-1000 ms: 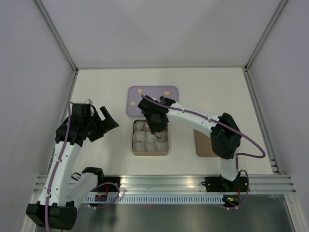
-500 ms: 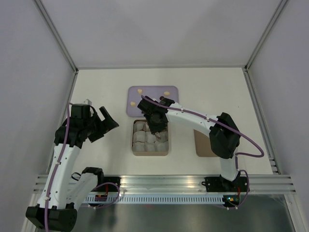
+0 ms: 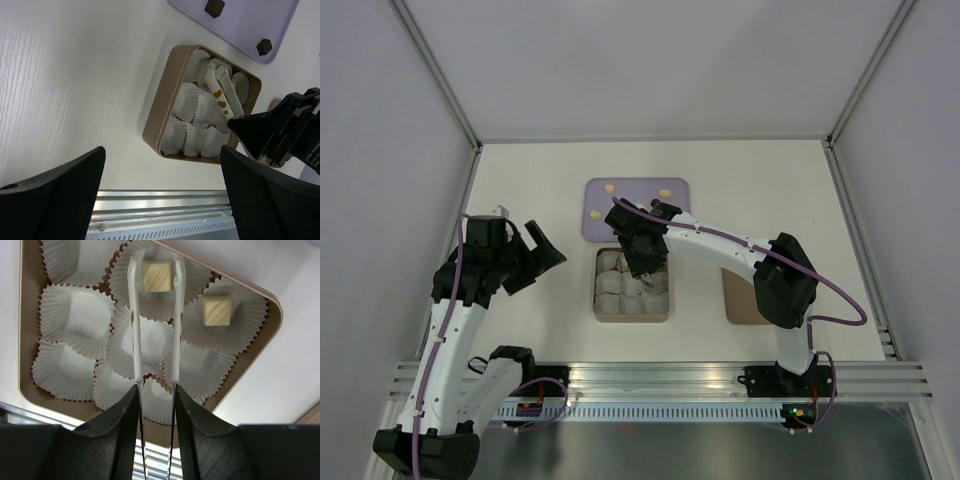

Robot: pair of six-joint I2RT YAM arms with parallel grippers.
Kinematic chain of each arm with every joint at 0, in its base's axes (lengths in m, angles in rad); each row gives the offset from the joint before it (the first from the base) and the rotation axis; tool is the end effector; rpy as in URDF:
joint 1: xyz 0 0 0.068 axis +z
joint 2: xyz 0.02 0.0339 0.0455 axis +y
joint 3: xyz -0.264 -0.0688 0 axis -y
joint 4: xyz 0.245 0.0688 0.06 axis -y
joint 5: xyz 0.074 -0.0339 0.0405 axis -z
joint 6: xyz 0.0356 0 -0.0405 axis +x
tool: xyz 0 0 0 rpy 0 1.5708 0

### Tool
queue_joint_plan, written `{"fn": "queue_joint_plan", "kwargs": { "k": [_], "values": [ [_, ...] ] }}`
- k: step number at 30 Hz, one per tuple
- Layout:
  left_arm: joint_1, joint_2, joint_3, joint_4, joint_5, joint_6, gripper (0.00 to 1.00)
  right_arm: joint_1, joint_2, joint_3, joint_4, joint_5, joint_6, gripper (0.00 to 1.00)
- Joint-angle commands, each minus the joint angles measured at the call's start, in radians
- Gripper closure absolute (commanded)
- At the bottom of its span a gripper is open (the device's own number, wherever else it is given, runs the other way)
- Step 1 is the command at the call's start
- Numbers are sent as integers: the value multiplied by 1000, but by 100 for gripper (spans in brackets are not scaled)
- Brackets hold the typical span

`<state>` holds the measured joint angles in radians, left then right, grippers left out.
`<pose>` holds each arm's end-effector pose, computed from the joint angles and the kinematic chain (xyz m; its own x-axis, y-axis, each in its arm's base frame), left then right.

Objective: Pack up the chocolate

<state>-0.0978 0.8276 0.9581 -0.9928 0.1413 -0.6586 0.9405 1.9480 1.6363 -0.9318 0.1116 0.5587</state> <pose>0.1464 -0.0194 0.3163 -0.7126 -0.5389 -0.4492 -0.3139 0.8175 -0.4828 0.2413 0.3240 0.2373 -0.8876 -0.3228 -0.3285 -0.3670 0.9267 0.0810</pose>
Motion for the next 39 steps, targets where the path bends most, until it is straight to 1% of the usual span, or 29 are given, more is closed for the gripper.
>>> {"fn": "queue_joint_plan", "kwargs": {
  "k": [1, 9, 10, 20, 30, 33, 36, 37, 39],
  "values": [
    [-3, -15, -2, 8, 23, -33, 0, 6, 9, 19, 2, 22, 15, 61],
    [-3, -21, 2, 2, 27, -42, 1, 6, -3, 100, -39, 53, 6, 63],
    [-3, -21, 2, 0, 29, -47, 0, 7, -7, 108, -47, 56, 6, 65],
    [-3, -38, 5, -1, 46, -82, 0, 1, -122, 157, -81, 65, 43, 66],
    [-5, -16, 37, -12, 41, -87, 0, -15, -166, 215, -91, 3, 50, 66],
    [-5, -7, 47, -12, 44, -88, 0, -55, -169, 252, -88, -12, 58, 66],
    [-5, 1, 53, -13, 43, -88, 0, -124, -156, 281, -68, -16, 40, 66],
    [-5, 1, 53, -12, 41, -87, 0, -167, -147, 296, -64, -15, 32, 66],
    [-5, 4, 53, -12, 40, -87, 0, -207, -112, 310, -56, 2, 14, 66]
  ]
}}
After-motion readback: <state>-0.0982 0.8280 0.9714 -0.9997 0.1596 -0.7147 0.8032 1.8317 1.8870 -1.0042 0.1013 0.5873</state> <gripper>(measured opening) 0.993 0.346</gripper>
